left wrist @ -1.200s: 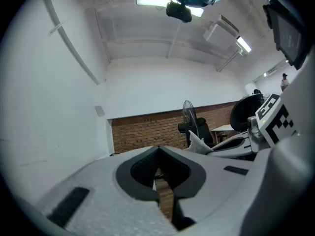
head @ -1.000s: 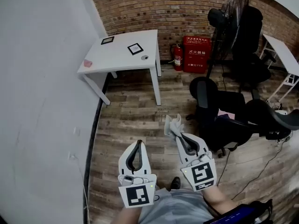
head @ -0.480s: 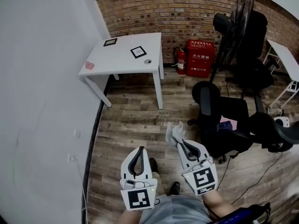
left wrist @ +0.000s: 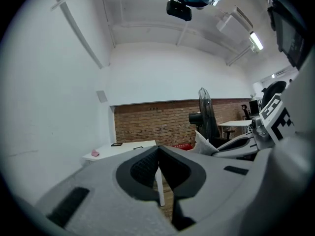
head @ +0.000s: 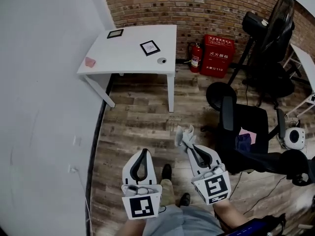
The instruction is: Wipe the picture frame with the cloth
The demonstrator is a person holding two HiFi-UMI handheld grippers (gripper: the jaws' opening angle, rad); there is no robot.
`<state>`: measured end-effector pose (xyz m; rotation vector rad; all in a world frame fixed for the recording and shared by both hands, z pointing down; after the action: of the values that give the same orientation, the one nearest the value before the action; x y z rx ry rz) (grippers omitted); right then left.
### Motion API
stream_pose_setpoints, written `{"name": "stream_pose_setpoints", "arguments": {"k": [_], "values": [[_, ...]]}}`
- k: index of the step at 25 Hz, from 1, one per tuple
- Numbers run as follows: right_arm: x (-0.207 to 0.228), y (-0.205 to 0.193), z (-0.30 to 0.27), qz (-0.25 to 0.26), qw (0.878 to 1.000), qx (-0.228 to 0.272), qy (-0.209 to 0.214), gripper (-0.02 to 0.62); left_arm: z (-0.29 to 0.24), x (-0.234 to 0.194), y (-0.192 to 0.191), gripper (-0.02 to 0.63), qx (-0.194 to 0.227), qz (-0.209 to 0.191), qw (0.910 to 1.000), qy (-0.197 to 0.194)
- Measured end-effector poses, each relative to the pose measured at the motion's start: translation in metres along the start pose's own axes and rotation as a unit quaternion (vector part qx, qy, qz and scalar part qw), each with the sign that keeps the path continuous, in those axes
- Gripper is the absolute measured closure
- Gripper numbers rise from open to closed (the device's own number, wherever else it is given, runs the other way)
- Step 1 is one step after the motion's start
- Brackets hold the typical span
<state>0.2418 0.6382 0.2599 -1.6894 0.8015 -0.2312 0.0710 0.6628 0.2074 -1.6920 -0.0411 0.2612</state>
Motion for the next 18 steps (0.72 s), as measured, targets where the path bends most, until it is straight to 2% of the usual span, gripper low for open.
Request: {"name": "stream_pose_setpoints", "arguments": {"k": [9,14,18], "values": [[0.038,0.048,-0.116,0.009,0.999,0.016,-0.027,0.571,-0.102,-0.069,0.044,0.597,0.019,-0.01,0.9993,-0.03],[0.053,0.081,-0.15,0.01,0.999,0.032,-0.043,0.571,-0.136,-0.088,0.069,0.597,0.047,-0.017,0.9977,-0.046],[0.064,0.09,-0.165,0.016,0.998,0.04,-0.053,0.571,-0.151,-0.093,0.074,0.597,0.054,-0.018,0.9969,-0.054]]}}
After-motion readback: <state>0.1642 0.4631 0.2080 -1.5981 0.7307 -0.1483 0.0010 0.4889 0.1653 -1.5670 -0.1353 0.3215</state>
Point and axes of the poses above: the fingertips, and each gripper's own axes: z backward along the fingers, x to its right, y out of its top, the point moved 5 cm from there along z, backward along the fingers, and after that the axes turned 14 degrees about z, right-handed, at the moved point
